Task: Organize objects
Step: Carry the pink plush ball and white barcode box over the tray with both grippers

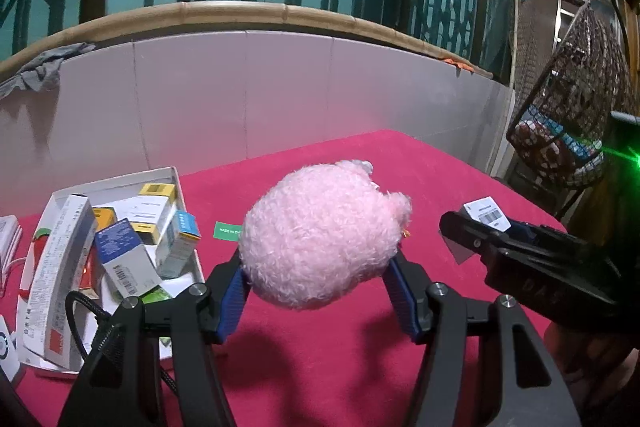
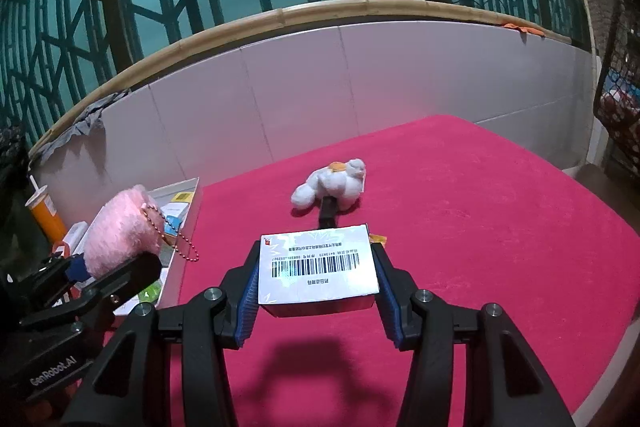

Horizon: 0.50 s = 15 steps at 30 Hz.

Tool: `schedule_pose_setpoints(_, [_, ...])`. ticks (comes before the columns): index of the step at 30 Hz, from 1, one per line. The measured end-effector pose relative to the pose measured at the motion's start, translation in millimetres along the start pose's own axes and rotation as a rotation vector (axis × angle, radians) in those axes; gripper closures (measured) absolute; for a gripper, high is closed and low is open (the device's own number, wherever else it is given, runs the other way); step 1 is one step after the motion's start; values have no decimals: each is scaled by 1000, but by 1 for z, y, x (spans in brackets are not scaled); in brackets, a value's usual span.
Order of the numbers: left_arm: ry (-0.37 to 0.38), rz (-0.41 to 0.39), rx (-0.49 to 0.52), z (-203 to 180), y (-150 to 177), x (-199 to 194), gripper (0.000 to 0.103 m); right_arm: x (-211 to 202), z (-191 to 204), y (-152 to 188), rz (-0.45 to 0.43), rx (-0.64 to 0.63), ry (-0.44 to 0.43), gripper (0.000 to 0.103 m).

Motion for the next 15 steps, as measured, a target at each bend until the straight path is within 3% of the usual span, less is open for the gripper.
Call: schedule_pose_setpoints(15, [-38,-49,-52,32,-2,-27,42,-4,37,4,11,-50,-32,49])
Point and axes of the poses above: each gripper's, at about its wrist camera, not at the fingertips, and x roughly the way its jaws point, z to its left, y to its underside, the point moved 9 cm from there along x, roughly the way its jaws point, and after that the axes turned 6 degrees about x, right-handed, at the moved point
